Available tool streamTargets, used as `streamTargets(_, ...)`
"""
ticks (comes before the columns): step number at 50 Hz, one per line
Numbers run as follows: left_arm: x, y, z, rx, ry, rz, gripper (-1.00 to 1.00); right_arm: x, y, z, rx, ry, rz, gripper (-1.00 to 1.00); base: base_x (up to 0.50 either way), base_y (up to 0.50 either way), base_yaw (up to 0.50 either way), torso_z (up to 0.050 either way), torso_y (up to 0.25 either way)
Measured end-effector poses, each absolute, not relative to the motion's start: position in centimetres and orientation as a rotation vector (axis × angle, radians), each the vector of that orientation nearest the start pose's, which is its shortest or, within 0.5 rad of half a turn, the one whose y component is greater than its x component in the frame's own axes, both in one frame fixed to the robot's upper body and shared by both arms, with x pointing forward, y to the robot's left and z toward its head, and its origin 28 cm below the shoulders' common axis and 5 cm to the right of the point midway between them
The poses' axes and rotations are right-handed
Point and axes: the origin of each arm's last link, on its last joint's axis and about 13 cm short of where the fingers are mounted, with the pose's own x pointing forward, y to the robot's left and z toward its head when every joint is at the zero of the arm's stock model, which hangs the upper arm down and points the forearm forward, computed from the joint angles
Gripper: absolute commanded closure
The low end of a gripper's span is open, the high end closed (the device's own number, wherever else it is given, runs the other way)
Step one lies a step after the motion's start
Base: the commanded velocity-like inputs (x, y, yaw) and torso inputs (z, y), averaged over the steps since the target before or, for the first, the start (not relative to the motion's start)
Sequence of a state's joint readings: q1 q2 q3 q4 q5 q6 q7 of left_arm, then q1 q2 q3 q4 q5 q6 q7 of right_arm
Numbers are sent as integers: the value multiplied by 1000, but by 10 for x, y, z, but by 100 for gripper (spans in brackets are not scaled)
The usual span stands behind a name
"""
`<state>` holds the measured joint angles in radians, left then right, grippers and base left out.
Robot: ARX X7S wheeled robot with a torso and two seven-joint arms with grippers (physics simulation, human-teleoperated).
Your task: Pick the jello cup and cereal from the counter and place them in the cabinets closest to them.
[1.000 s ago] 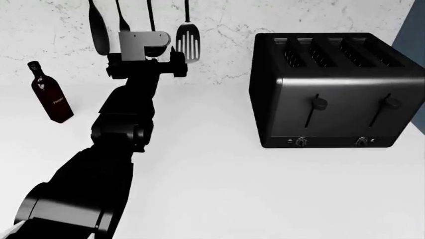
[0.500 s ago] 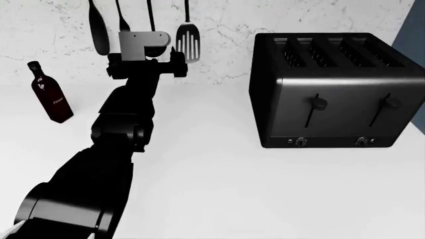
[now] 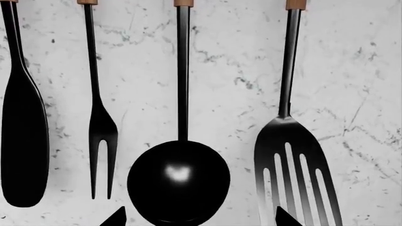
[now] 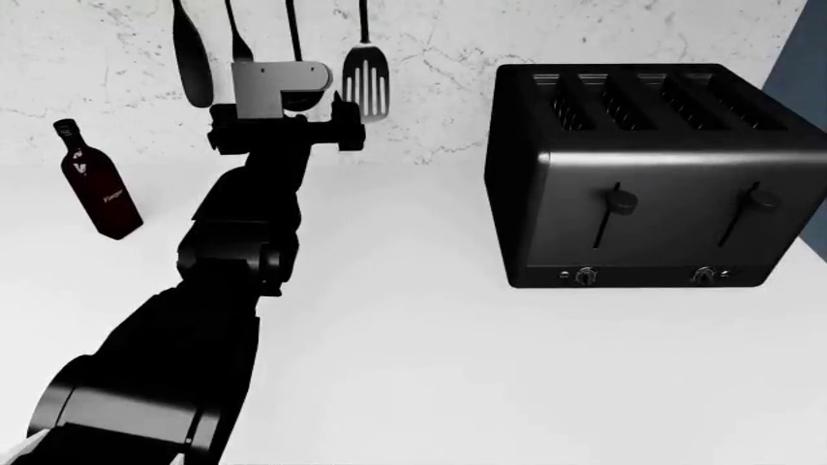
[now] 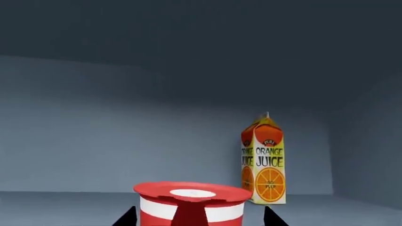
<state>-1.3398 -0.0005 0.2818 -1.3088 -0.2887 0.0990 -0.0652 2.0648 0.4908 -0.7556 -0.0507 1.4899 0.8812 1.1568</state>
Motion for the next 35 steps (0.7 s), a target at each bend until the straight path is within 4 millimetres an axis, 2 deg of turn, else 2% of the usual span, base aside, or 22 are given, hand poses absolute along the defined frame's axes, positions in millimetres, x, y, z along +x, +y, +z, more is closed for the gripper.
streamTargets(21,437,194,202,-23,-119,-6,-100,220,-69,493,-78,-541,-117,-100,3,0,1,0,0)
streamTargets(35,437,194,202,-24,-118,-7,-100,210,-63,491,-139,-565,-84,-100,0,0,0,0,0)
